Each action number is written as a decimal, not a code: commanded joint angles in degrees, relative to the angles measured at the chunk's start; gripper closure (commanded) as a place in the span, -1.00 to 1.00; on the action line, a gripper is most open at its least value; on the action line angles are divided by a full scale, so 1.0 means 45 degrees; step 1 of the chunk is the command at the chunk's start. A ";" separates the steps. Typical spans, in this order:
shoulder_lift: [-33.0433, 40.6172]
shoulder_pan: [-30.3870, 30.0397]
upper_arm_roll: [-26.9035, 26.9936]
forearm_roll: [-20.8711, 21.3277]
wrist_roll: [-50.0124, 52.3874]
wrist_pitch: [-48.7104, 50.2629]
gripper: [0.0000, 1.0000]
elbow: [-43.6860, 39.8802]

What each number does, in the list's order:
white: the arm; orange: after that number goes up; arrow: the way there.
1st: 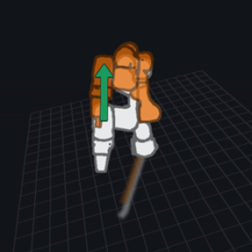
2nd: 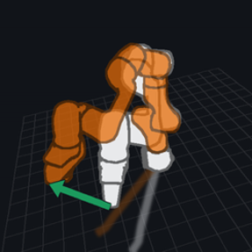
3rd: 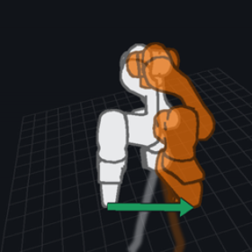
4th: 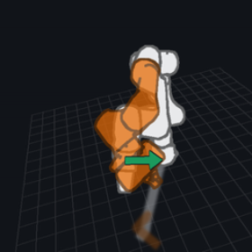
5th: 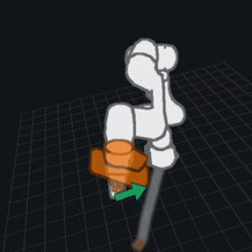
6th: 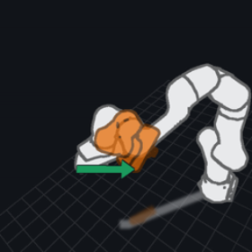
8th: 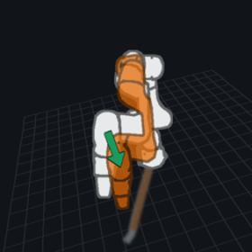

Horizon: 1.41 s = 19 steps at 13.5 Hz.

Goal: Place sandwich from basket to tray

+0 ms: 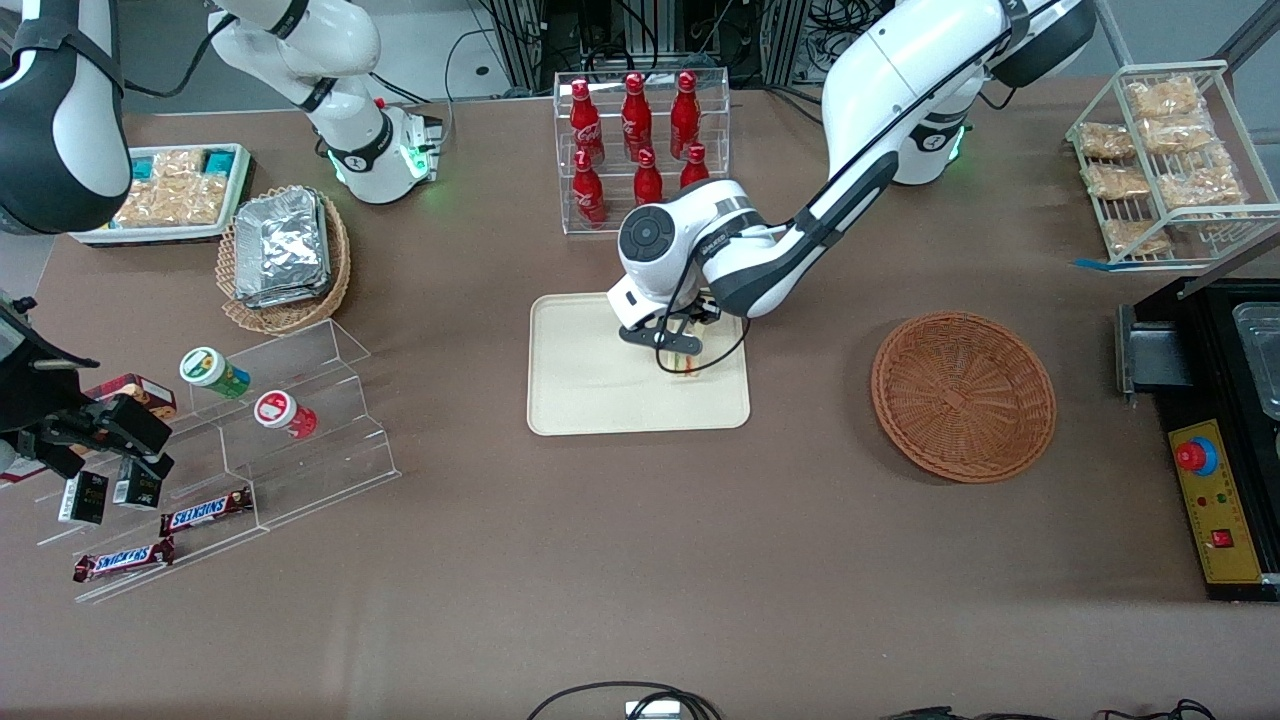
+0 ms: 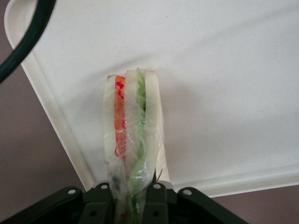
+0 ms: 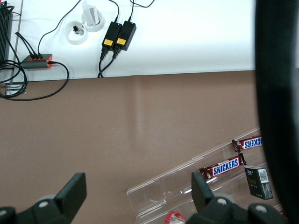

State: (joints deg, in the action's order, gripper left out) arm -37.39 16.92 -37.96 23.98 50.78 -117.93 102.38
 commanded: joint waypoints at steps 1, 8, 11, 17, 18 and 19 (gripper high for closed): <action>-0.0186 0.0245 0.0114 0.0296 0.0552 0.0094 -0.43 -0.0348; 0.0106 -0.0125 0.0115 0.0101 0.1216 0.0288 -0.97 -0.0717; 0.0126 -0.0555 0.0095 -0.0016 0.1391 0.1300 -0.97 -0.1692; 0.0653 -0.1607 0.0115 -0.0075 0.1705 0.4113 -0.97 -0.3761; 0.0692 -0.1939 0.0076 -0.0094 0.1589 0.4523 -0.97 -0.4192; 0.0770 -0.2194 0.0037 -0.0133 0.1549 0.4914 -0.97 -0.4563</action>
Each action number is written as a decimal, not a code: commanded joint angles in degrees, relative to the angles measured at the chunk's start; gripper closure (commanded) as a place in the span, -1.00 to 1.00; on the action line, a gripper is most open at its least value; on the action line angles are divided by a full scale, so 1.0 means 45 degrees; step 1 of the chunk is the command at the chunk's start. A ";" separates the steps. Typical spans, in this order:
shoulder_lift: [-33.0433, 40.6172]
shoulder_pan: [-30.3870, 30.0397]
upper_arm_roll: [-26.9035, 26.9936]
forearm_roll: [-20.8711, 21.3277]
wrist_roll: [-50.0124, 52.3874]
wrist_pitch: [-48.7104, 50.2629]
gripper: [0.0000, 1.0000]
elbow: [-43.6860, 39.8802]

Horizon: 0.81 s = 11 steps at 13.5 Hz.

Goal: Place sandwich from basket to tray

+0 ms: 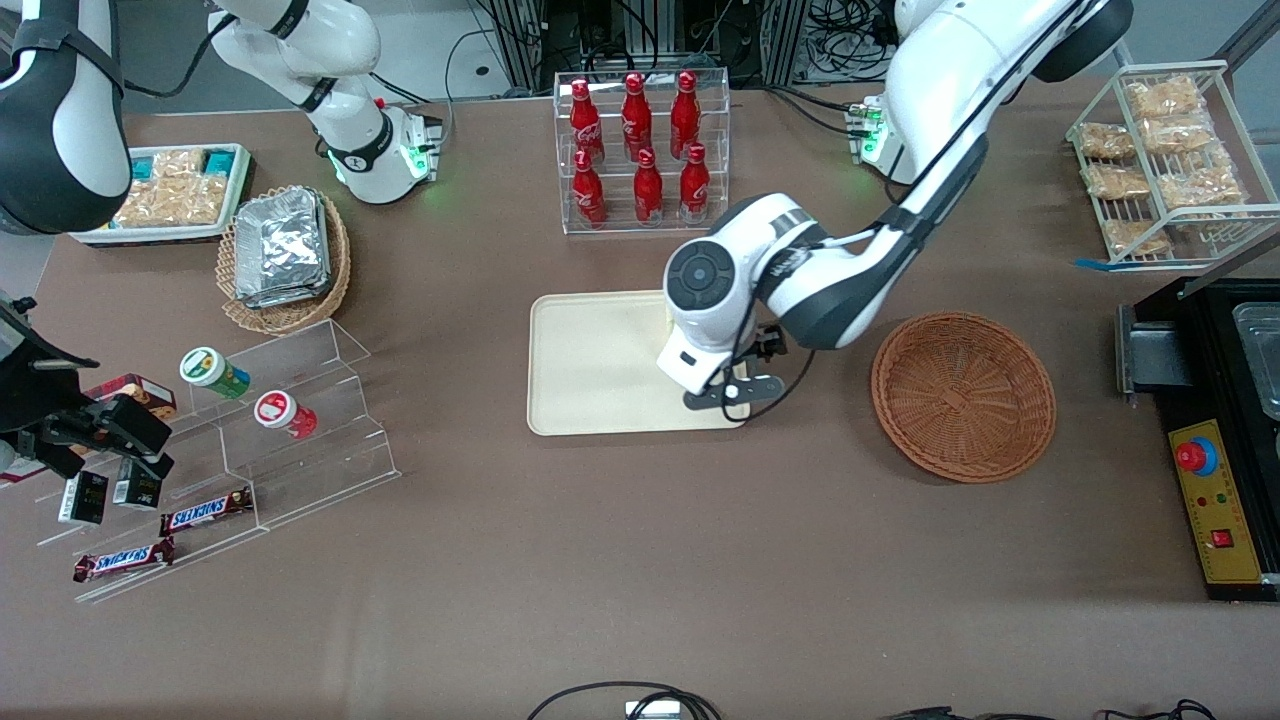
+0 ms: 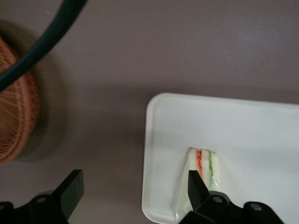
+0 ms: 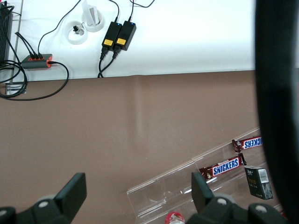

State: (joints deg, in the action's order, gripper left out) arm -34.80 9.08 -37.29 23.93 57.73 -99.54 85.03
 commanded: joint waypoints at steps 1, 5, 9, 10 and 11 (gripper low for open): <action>0.0349 -0.0706 -0.0130 -0.0142 -0.0016 0.1198 -0.97 -0.1002; 0.1422 -0.2130 -0.0150 -0.1057 -0.0597 0.1650 -0.98 -0.1063; 0.2691 -0.3266 0.0199 -0.2308 -0.4167 0.2956 -0.98 -0.0927; 0.3217 -0.3228 0.0975 -0.2755 -0.5046 0.3191 -0.98 -0.0810; 0.3879 -0.3151 0.1833 -0.3475 -0.6080 0.3406 -0.98 -0.0558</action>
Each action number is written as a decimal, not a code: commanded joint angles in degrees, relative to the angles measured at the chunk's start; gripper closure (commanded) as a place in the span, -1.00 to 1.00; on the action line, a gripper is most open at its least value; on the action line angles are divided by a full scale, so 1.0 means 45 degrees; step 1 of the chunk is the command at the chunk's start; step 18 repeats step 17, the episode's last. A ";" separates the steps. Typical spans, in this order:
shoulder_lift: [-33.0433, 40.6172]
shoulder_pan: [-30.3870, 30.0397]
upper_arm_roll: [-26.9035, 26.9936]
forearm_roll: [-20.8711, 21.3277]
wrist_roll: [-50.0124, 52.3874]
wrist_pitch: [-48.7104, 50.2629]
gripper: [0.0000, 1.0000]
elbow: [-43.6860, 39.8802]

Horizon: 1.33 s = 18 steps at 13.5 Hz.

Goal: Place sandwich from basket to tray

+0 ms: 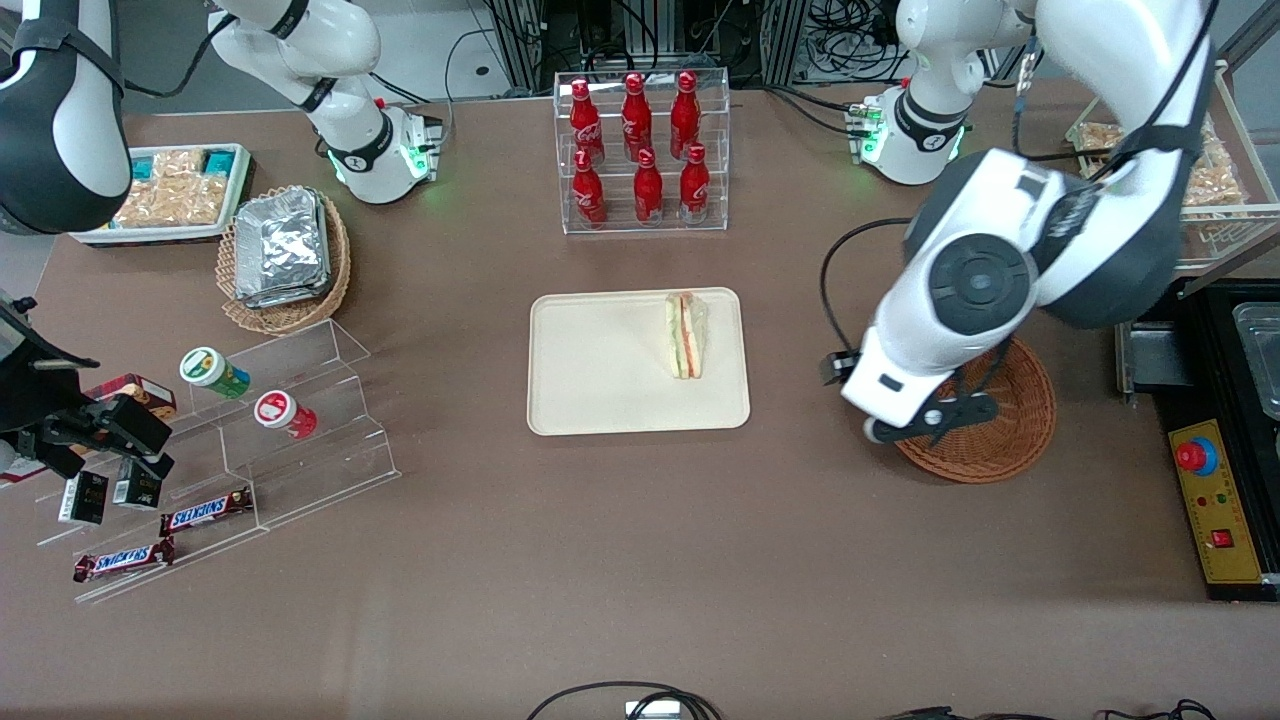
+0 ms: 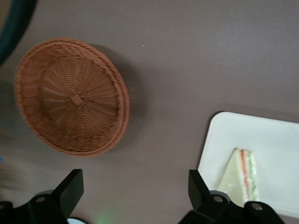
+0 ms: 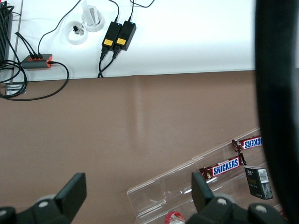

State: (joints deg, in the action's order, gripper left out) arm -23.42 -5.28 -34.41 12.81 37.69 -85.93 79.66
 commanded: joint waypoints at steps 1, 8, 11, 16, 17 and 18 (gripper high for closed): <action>0.1858 0.0059 0.1858 -0.1456 -0.2586 0.0540 -0.98 0.0812; 0.3970 -0.0038 0.5123 -0.2300 -0.8641 0.1829 -0.98 0.1321; 0.4363 -0.0038 0.5283 -0.2204 -0.9119 0.1850 -0.99 0.1341; 0.5046 -0.0077 0.5283 -0.2164 -0.9138 0.1694 -0.99 0.1788; 0.5066 -0.0077 0.5283 -0.2164 -0.9119 0.1674 -0.99 0.1829; 0.5066 -0.0077 0.5283 -0.2164 -0.9119 0.1674 -0.99 0.1829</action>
